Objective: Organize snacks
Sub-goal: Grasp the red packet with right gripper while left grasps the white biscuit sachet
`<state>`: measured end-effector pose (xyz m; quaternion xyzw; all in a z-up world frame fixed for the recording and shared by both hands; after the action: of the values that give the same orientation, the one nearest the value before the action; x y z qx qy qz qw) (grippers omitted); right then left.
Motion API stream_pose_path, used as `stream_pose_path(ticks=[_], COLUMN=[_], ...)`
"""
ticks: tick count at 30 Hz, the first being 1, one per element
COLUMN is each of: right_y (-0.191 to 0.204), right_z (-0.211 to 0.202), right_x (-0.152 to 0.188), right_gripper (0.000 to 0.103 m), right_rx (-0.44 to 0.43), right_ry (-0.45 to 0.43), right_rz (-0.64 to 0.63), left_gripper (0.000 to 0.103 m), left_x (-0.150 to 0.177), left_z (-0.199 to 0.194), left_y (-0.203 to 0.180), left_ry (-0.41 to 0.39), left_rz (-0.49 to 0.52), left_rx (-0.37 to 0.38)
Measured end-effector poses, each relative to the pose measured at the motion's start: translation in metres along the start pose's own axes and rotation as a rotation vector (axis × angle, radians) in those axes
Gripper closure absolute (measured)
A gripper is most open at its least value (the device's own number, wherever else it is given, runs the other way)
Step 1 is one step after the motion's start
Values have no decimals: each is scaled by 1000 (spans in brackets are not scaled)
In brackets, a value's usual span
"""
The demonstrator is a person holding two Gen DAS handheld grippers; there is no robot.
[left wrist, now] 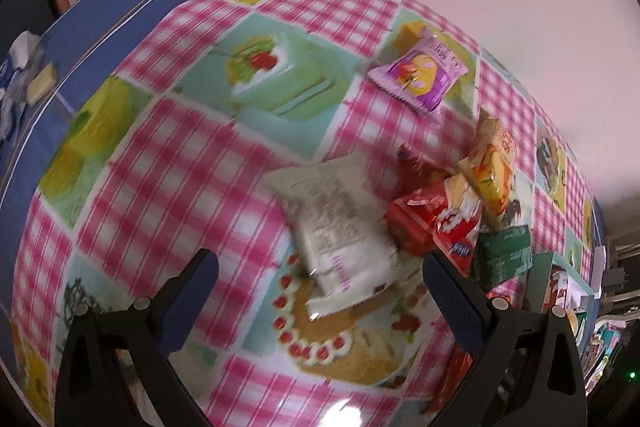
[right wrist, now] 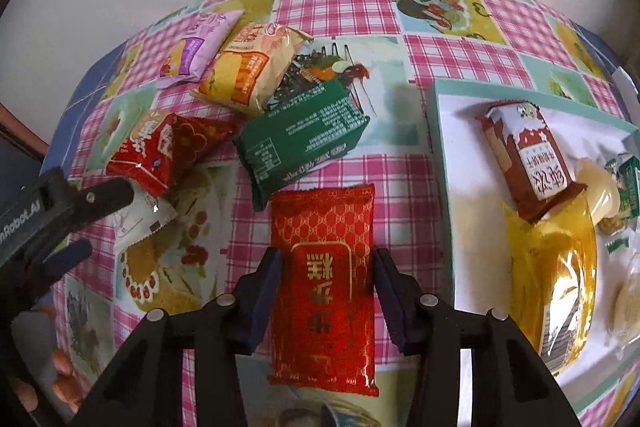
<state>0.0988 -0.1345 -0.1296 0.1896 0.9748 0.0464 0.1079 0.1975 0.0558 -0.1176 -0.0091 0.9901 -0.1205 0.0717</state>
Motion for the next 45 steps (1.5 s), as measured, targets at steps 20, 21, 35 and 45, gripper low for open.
stream_pose_path(ticks=[20, 21, 35, 45], right_y=[10, 8, 9, 13], right_z=[5, 4, -4, 2], right_x=[-17, -15, -11, -8], right_gripper=[56, 57, 73, 52], right_rx=[33, 33, -7, -42], right_ry=[-18, -17, -16, 8], right_rz=[-42, -46, -48, -48], left_gripper=[47, 50, 65, 33], left_x=[-20, -20, -9, -8], left_z=[16, 15, 1, 19], left_y=[-14, -15, -4, -32], left_ry=[-33, -33, -31, 1], left_rz=[11, 9, -38, 72], left_rx=[-17, -10, 9, -34])
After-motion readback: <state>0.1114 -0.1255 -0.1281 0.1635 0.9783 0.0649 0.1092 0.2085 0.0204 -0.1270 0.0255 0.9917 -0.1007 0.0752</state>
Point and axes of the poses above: each gripper's, at about its wrist camera, not at the fingertips, and z roughly the way its jaws point, y to its left, x to its underside, the point moved 9 cm from there along z, roughly the way its jaws point, and after that the axes turned 10 degrees about y, right-handed, at the moved point
